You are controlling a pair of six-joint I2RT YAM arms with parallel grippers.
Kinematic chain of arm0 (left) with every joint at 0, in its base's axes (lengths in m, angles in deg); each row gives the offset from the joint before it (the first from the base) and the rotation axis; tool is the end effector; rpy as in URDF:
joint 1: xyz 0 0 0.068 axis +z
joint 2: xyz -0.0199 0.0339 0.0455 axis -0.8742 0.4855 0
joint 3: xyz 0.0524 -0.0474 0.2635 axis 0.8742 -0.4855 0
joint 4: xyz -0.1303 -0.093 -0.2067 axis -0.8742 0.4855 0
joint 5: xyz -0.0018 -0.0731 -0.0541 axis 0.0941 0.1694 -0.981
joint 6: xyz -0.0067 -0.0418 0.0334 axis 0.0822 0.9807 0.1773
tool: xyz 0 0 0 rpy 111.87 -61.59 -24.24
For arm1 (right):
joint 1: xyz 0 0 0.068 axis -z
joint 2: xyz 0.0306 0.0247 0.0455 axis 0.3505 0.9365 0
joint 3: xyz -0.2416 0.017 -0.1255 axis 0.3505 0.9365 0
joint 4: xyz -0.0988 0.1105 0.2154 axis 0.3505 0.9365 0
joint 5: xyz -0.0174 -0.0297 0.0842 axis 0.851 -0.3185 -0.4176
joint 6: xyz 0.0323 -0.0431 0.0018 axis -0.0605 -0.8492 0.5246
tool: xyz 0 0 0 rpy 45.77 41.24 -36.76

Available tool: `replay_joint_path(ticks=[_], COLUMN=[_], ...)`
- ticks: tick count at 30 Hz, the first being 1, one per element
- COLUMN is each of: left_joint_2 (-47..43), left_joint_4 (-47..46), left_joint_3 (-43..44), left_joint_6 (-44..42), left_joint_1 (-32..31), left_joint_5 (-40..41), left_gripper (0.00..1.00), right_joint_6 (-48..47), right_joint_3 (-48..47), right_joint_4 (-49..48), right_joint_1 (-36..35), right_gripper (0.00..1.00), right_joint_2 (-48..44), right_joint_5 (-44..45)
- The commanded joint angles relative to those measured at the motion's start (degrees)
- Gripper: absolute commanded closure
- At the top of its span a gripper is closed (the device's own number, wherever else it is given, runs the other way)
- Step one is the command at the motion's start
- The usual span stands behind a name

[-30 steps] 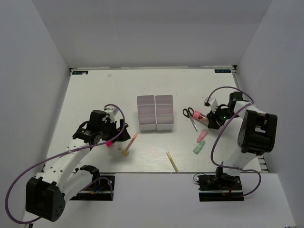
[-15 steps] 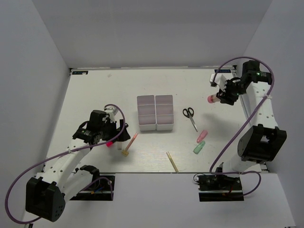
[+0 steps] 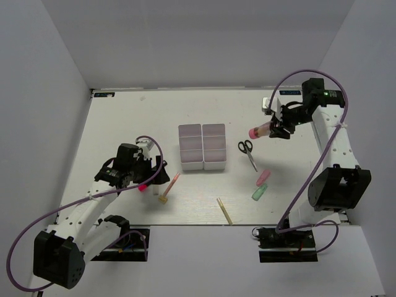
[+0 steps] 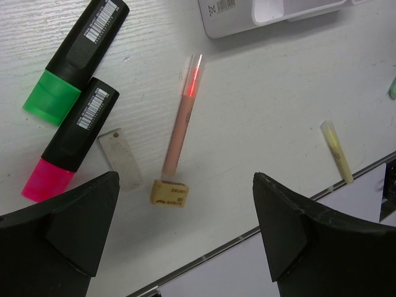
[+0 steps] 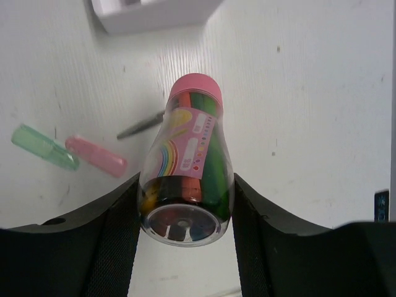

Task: Sort the stationery into containers
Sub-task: Pick up the stationery from the center of the board, then place the stationery in the storage box.

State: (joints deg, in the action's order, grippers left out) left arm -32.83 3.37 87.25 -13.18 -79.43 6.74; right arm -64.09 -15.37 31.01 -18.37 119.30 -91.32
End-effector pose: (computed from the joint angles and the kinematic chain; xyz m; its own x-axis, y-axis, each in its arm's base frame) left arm 0.1687 -0.0676 0.2195 -0.8586 -0.0252 -0.5120 0.2190 0.8850 -0.4109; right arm 0.3012 0.0100 0.3568 0.1025 -0.8050 -0.5844 -0.9478 0.0993 -0.3029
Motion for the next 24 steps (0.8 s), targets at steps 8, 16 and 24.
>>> replay_joint_path(ticks=[8,16,24], left_joint_2=[-0.5,-0.6,-1.6], left_joint_4=[0.6,0.7,0.5], left_joint_3=[2.3,2.3,2.3], left_joint_6=[-0.6,-0.5,-0.1], left_joint_1=[0.2,0.1,0.2], left_joint_5=[0.1,-1.0,-2.1], left_gripper=[0.00,0.00,0.00], right_joint_6=[24.9,28.4,27.0], right_joint_3=[-5.2,-12.5,-10.9], right_joint_4=[-20.2,-18.1,-17.0], right_joint_1=[-11.8,-19.6,-23.2], right_gripper=[1.00,1.00,1.00], right_joint_2=[1.6,10.5,12.4], right_joint_5=[-10.3,-3.5,1.7])
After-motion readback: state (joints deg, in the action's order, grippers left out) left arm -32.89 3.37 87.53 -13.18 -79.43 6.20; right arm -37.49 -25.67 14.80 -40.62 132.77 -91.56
